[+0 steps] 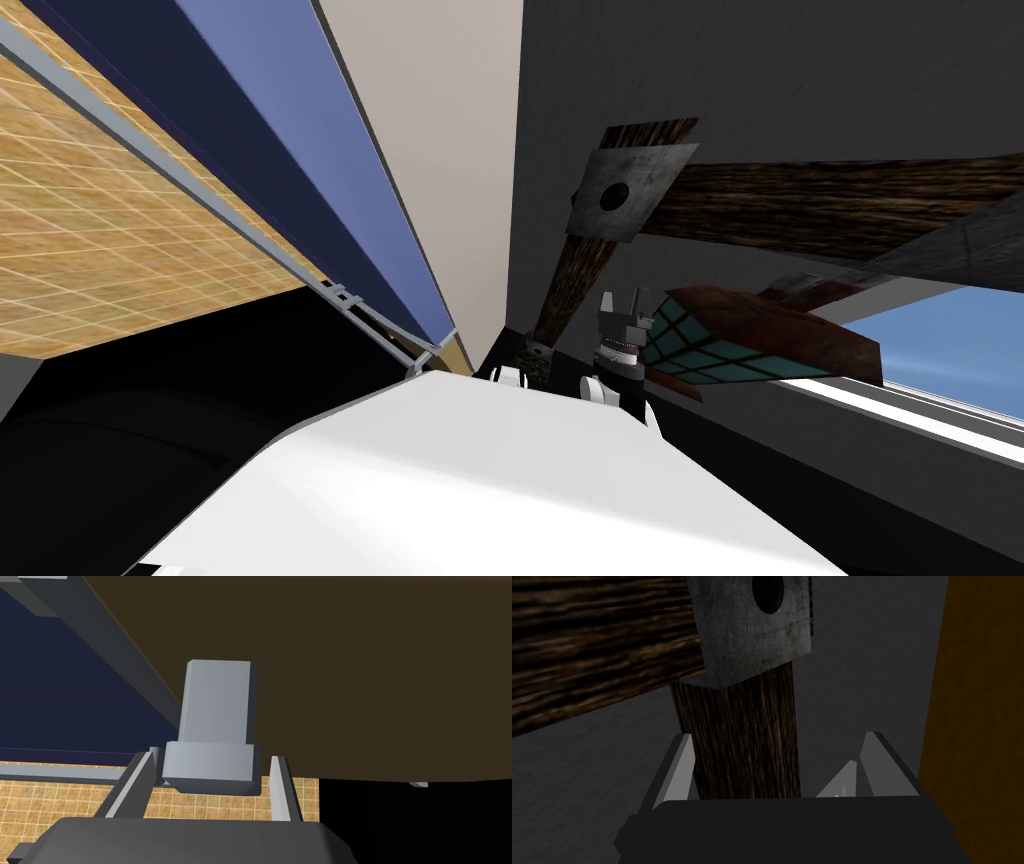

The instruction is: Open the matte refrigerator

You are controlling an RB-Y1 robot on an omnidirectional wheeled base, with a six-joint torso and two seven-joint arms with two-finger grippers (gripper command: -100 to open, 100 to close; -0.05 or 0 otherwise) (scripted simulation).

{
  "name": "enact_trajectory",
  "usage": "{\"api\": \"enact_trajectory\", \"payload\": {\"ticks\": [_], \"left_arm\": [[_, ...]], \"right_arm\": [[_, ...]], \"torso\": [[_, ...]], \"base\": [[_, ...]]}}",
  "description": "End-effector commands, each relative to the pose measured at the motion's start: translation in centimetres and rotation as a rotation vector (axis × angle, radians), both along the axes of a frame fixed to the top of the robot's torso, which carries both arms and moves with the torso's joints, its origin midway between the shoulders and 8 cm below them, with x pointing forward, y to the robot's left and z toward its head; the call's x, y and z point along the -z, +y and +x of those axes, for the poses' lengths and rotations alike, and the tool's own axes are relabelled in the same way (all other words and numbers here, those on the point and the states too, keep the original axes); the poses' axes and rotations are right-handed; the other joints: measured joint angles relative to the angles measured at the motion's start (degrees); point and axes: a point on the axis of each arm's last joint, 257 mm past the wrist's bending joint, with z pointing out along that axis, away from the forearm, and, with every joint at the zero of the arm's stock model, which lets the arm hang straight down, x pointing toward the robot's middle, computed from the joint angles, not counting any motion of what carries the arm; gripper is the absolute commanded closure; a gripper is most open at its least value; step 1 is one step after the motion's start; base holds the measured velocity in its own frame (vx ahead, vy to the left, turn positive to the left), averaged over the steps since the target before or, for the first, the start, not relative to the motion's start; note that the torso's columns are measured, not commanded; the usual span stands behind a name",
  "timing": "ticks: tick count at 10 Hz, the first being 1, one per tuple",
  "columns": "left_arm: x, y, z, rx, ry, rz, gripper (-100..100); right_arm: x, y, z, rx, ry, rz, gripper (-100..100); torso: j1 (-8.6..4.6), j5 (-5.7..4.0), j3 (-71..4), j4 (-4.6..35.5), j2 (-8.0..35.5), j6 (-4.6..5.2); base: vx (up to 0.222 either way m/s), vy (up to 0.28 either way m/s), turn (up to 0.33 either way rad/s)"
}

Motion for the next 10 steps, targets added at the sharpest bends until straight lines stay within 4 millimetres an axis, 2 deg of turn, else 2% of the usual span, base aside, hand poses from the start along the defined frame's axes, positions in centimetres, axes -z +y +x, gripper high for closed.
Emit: {"api": "enact_trajectory", "payload": {"ticks": [1, 2, 3, 4, 5, 8, 10], "left_arm": [[0.2, -0.5, 1.0, 0.015, -0.005, -0.006, 100], [0.4, -0.8, 2.5, 0.027, -0.002, -0.005, 100], [0.3, -0.9, 2.8, 0.028, -0.006, -0.005, 100], [0.6, -1.2, 4.2, 0.039, 0.000, -0.005, 100], [0.5, -1.3, 4.6, 0.042, -0.007, -0.004, 100], [0.8, -2.2, 7.7, 0.066, 0.000, -0.005, 100], [0.6, -2.2, 8.1, 0.068, -0.006, -0.005, 100]], "right_arm": [[0.0, 0.0, 0.0, 0.000, 0.000, 0.000, 0], [0.0, 0.0, 0.0, 0.000, 0.000, 0.000, 0], [0.0, 0.0, 0.0, 0.000, 0.000, 0.000, 0], [0.0, 0.0, 0.0, 0.000, 0.000, 0.000, 0], [0.0, 0.0, 0.0, 0.000, 0.000, 0.000, 0], [0.0, 0.0, 0.0, 0.000, 0.000, 0.000, 0], [0.0, 0.0, 0.0, 0.000, 0.000, 0.000, 0]], "torso": [[-0.03, -0.04, -0.1, 0.0, -0.1, -0.01], [0.01, 0.02, -0.2, -0.1, -0.3, -0.04], [-0.01, 0.11, -0.1, -0.1, -0.2, -0.01], [0.07, 0.10, -0.1, -0.1, -0.2, 0.02], [0.16, 0.10, 0.0, -0.1, -0.1, -0.07], [0.18, 0.11, -0.1, -0.1, -0.1, -0.16], [0.17, 0.14, -0.1, 0.0, -0.4, 0.15]], "base": [[-0.015, 0.002, 0.010], [-0.040, -0.007, 0.087], [-0.050, -0.003, 0.076], [-0.081, 0.002, 0.105], [-0.085, 0.016, 0.053], [-0.080, 0.011, 0.072], [-0.041, 0.008, 0.031]]}}
